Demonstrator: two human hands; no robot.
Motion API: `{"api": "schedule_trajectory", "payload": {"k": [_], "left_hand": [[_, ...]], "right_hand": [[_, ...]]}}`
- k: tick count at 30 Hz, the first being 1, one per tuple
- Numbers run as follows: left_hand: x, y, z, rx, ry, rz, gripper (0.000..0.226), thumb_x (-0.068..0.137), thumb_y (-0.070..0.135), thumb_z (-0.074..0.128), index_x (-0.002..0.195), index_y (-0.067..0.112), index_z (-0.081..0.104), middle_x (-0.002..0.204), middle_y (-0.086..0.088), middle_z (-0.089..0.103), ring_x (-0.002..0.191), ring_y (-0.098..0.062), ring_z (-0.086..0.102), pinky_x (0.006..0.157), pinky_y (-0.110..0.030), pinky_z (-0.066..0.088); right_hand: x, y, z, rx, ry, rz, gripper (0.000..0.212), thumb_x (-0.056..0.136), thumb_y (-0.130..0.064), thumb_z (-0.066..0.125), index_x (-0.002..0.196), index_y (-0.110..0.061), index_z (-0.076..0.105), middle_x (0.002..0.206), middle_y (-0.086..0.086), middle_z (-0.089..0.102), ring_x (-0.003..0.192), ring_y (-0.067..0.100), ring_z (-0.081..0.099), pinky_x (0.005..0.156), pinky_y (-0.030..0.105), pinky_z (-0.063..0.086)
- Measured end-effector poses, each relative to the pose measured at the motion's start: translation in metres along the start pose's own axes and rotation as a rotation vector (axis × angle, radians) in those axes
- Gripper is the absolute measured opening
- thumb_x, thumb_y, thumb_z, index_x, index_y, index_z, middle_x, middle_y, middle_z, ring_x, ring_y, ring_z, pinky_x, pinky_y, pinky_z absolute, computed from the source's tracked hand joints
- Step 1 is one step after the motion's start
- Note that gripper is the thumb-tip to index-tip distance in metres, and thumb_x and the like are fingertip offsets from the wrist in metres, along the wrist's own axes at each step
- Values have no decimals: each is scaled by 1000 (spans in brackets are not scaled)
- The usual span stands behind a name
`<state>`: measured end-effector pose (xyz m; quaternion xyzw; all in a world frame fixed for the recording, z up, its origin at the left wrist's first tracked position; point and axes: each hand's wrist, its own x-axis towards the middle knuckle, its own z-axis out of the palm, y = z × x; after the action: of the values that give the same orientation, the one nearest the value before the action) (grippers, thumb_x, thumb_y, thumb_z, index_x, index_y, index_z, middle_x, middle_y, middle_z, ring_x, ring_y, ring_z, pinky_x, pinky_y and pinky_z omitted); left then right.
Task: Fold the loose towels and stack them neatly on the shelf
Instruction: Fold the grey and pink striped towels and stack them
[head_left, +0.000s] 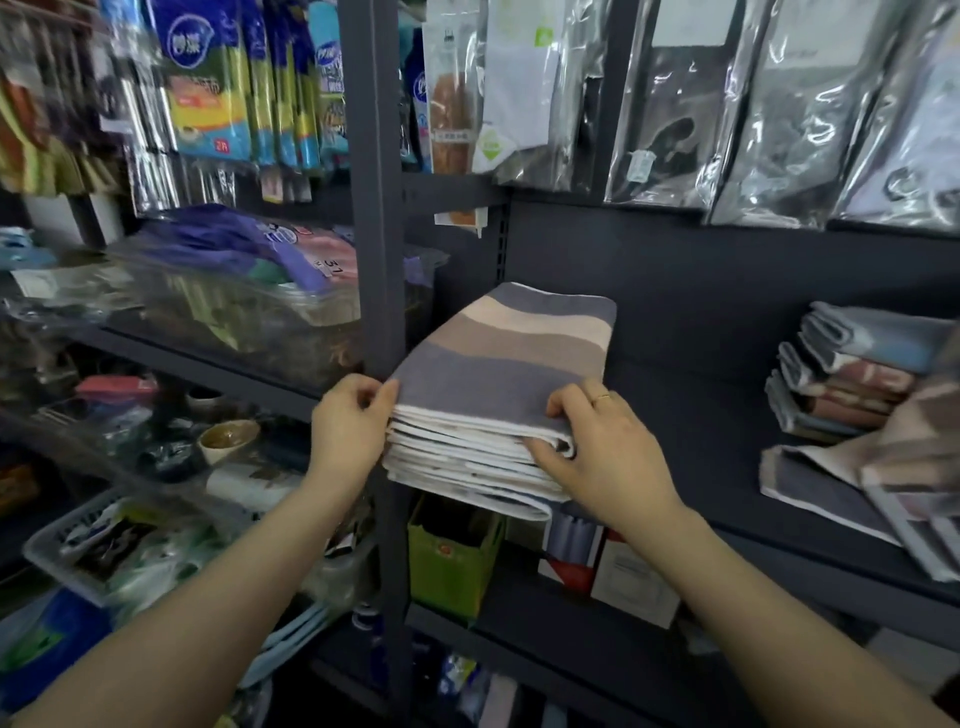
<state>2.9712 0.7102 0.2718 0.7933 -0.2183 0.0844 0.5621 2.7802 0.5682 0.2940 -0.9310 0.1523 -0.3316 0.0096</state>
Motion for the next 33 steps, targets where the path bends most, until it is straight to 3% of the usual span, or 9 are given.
{"api": "schedule_trajectory", "payload": {"k": [8, 11, 14, 16, 20, 24, 28, 30, 33], "left_hand": [[-3, -9, -10, -295, -31, -162, 29, 99, 24, 39, 73, 18, 50, 65, -1, 51, 59, -16, 46, 57, -30, 36], [-21, -7, -14, -240, -18, 130, 8, 97, 21, 42, 101, 18, 48, 92, -2, 55, 78, -14, 52, 76, -37, 45], [-26, 7, -14, 161, -12, 710, 53, 89, 34, 50, 131, 4, 39, 126, -17, 50, 115, -22, 45, 101, -34, 34], [-28, 17, -7, 444, -135, 938, 82, 81, 55, 51, 143, 7, 26, 140, -18, 42, 128, -29, 39, 107, -40, 27], [-29, 15, 8, 642, -322, 845, 90, 73, 73, 50, 142, 38, 3, 150, -12, 29, 138, -32, 27, 111, -43, 21], [-31, -2, 8, 645, -343, 793, 85, 74, 69, 51, 141, 35, 11, 149, -23, 26, 134, -44, 28, 107, -53, 28], [-36, -5, -2, 726, -372, 697, 87, 71, 84, 18, 141, 40, -7, 155, -19, 6, 142, -34, 9, 113, -46, 12], [-44, 7, -8, 716, -315, 707, 85, 73, 78, 13, 146, 34, 8, 152, -19, 19, 140, -34, 16, 113, -45, 10], [-60, 38, -7, 521, -257, 865, 67, 85, 55, 36, 133, 10, 49, 132, -19, 50, 124, -38, 44, 101, -49, 35]], "right_hand": [[-18, -1, -1, -17, 106, -1, 13, 80, -15, 63, 88, -7, 58, 85, 8, 54, 76, 25, 54, 48, 28, 37], [-25, -3, -2, -42, 202, -78, 19, 82, -24, 62, 78, -5, 62, 85, 13, 56, 76, 29, 55, 54, 30, 45], [-15, -3, -7, 52, 218, -107, 35, 89, -37, 47, 76, -6, 59, 102, 14, 55, 94, 29, 52, 77, 32, 42], [-3, -5, -8, 149, 83, -103, 40, 89, -44, 40, 94, -8, 57, 121, 13, 53, 113, 27, 47, 92, 31, 35], [3, 8, 3, 143, -233, -79, 66, 87, -56, 32, 145, -25, 25, 154, 1, 20, 142, 13, 13, 114, 27, 6], [-16, 31, 6, 91, -267, 9, 77, 83, -64, 30, 147, -28, 5, 156, -7, 2, 144, 9, 2, 116, 32, 1], [-30, 43, -2, -11, -307, 54, 81, 87, -69, 24, 148, -19, 8, 157, -1, 7, 144, 12, 7, 116, 32, 5], [-36, 47, -11, 20, -275, 121, 74, 87, -61, 22, 146, -16, 22, 155, 2, 17, 142, 16, 16, 115, 34, 13], [-48, 56, -29, 1, -134, 163, 51, 93, -44, 38, 133, -14, 45, 144, 5, 40, 131, 23, 38, 105, 38, 31]]}}
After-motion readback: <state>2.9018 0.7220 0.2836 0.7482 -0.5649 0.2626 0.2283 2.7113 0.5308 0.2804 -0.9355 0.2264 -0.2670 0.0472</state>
